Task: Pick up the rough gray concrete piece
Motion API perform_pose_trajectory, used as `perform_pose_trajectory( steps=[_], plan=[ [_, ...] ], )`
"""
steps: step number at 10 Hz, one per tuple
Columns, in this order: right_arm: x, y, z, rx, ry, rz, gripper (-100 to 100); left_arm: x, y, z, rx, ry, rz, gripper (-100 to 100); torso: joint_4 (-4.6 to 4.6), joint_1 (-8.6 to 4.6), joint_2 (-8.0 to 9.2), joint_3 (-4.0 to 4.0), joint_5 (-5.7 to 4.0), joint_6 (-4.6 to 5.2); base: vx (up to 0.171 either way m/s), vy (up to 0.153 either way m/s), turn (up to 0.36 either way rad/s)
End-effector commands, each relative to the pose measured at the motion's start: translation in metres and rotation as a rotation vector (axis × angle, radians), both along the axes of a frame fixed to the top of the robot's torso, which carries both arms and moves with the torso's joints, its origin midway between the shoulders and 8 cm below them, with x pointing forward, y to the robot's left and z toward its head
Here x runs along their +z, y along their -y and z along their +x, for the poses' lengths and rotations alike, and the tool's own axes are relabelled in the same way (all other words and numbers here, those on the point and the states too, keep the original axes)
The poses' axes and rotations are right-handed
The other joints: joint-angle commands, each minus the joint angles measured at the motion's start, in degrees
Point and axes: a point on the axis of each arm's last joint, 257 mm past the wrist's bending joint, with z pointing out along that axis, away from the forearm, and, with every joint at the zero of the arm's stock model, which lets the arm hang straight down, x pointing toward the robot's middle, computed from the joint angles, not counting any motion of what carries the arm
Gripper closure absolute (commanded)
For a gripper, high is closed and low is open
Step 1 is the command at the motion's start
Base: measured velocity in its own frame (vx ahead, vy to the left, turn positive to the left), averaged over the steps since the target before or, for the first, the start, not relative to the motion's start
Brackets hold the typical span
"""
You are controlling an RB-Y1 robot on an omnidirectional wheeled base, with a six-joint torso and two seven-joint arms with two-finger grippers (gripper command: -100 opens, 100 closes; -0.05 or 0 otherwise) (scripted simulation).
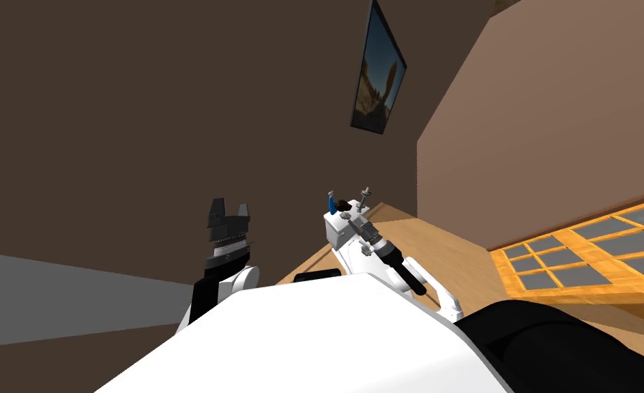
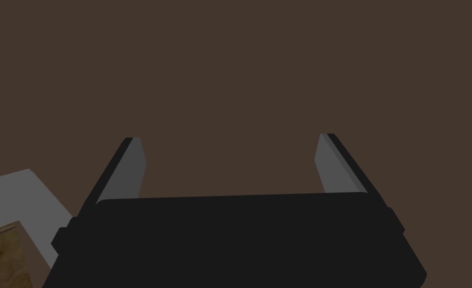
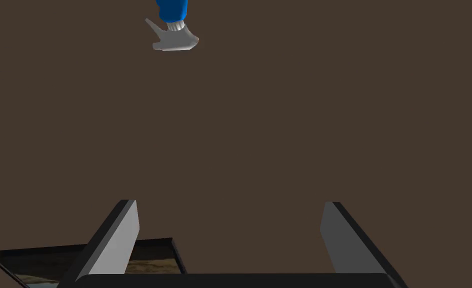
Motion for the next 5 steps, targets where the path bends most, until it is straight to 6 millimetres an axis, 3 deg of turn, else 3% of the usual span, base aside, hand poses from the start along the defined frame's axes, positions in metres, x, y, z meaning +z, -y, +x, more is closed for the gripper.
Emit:
perform_pose_trajectory(
  steps=[1, 5],
  plan=[
    [-0.013, 0.001, 0.0, 0.017, -0.004, -0.109, -100, 0.0, 0.0, 0.0, 0.0, 0.0, 0.0, 0, 0.0, 0.0, 0.0, 0.0, 0.0, 0.0, -0.009, 0.026, 0.146],
    [-0.035, 0.007, -0.001, 0.055, -0.01, -0.3, -100, 0.0, 0.0, 0.0, 0.0, 0.0, 0.0, 0, -0.01, 0.0, -0.05, -0.03, 0.0, -0.02, -0.004, 0.027, 0.123]
  ],
)
